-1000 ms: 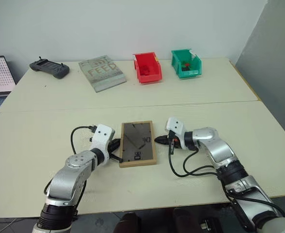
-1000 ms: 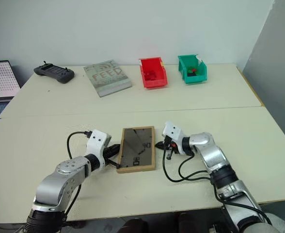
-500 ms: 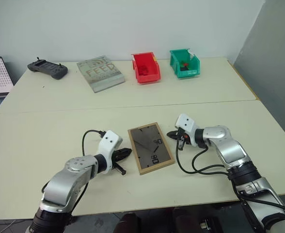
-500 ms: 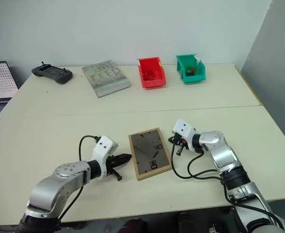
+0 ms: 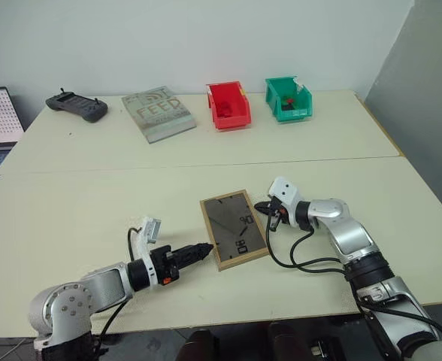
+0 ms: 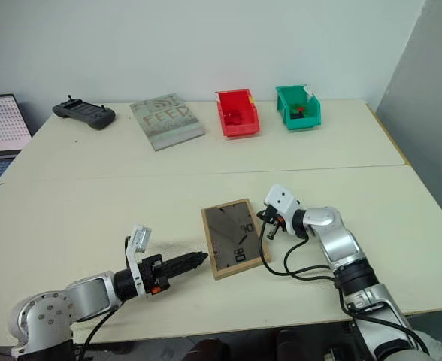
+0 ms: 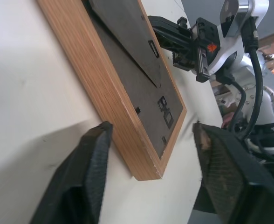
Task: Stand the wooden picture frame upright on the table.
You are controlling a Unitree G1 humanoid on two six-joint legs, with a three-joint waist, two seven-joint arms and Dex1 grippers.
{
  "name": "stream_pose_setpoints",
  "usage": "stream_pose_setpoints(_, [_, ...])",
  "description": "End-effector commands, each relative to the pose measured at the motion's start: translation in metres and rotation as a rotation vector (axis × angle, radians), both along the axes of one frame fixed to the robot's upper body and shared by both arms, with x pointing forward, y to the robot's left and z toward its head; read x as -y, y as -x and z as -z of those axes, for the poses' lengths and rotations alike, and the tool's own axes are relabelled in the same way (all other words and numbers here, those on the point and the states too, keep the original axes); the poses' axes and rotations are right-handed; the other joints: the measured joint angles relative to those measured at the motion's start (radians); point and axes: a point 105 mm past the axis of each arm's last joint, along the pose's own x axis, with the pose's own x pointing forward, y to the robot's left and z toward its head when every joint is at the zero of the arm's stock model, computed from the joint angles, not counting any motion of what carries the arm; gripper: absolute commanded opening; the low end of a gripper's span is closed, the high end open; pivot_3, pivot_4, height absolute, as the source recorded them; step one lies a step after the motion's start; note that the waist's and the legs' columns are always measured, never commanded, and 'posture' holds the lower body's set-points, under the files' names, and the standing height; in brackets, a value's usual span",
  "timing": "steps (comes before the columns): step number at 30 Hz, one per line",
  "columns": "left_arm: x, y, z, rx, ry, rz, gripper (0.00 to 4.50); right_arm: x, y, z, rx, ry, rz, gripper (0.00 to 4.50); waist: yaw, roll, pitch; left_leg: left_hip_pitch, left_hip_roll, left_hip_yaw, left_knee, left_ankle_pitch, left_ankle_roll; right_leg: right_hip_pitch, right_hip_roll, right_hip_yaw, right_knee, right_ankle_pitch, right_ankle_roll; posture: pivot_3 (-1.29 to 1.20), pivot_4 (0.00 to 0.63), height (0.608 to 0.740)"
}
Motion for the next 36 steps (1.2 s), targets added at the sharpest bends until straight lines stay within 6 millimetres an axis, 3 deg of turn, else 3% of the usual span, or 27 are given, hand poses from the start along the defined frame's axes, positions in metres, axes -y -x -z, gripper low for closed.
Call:
stream_pose_setpoints(1, [-0.005, 0.003, 0.005, -0.063, 0.057, -0.035, 4.04, -0.011, 0.008, -0.008, 0.026, -0.023, -0.043, 0.00, 0.000, 0.000, 0.000, 0.000, 0.000, 0.000, 0.000, 0.000, 0.000, 0.000, 0.000, 0.000, 0.000, 0.000, 0.000, 0.00, 0.150, 0.740])
stream_pose_setpoints(4, [-0.007, 0.005, 0.013, -0.125, 0.070, -0.042, 4.44, -0.017, 0.012, -0.007, 0.020, -0.028, -0.056, 0.00, -0.001, 0.000, 0.000, 0.001, 0.000, 0.000, 0.000, 0.000, 0.000, 0.000, 0.000, 0.000, 0.001, 0.000, 0.000, 0.00, 0.150, 0.740])
stream_pose_setpoints(15, [0.021, 0.000, 0.032, -0.186, 0.046, 0.035, 4.44, -0.052, 0.021, -0.010, -0.001, -0.086, -0.113, 0.00, 0.006, 0.007, -0.009, 0.011, -0.001, 0.000, -0.002, 0.000, 0.000, 0.010, 0.000, 0.001, -0.003, 0.000, 0.000, 0.00, 0.150, 0.740])
stream_pose_setpoints(25, [0.031, 0.013, 0.030, -0.172, 0.056, 0.082, 4.44, -0.046, 0.022, -0.003, -0.038, -0.091, -0.069, 0.00, 0.014, 0.007, -0.009, 0.015, -0.001, -0.001, -0.002, 0.000, 0.000, 0.014, -0.001, 0.001, -0.003, 0.000, 0.000, 0.00, 0.150, 0.740])
stream_pose_setpoints(30, [0.030, 0.016, 0.024, -0.141, 0.075, 0.088, 3.54, -0.044, 0.019, -0.004, -0.030, -0.087, -0.053, 0.00, 0.010, 0.007, -0.009, 0.015, -0.001, 0.000, -0.003, 0.000, 0.000, 0.014, -0.001, 0.001, -0.003, 0.000, 0.000, 0.00, 0.150, 0.740])
stream_pose_setpoints(36, [0.026, 0.007, 0.029, -0.129, 0.032, 0.031, 2.25, -0.046, 0.017, -0.006, -0.024, -0.095, -0.046, 0.00, 0.010, 0.007, -0.009, 0.015, -0.001, -0.001, -0.003, 0.000, 0.000, 0.014, -0.001, 0.001, -0.004, 0.000, 0.000, 0.00, 0.150, 0.740])
